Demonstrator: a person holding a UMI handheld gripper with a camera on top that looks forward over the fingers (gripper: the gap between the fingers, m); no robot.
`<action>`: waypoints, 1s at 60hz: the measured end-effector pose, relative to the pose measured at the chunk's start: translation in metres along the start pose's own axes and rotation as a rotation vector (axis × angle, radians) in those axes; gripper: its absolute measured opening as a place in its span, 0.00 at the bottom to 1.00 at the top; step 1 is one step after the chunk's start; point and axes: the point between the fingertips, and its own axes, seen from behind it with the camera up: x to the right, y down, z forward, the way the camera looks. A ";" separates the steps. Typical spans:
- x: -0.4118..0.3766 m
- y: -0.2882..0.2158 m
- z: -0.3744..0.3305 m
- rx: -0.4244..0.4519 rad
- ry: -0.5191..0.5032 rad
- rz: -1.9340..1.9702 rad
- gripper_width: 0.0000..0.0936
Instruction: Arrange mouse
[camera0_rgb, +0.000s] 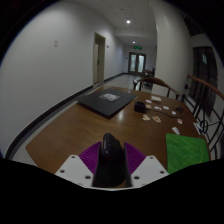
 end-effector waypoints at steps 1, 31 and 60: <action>0.001 -0.001 -0.002 0.009 0.001 0.003 0.39; 0.208 -0.139 -0.178 0.346 0.272 -0.010 0.25; 0.299 0.031 -0.098 0.003 0.306 0.145 0.37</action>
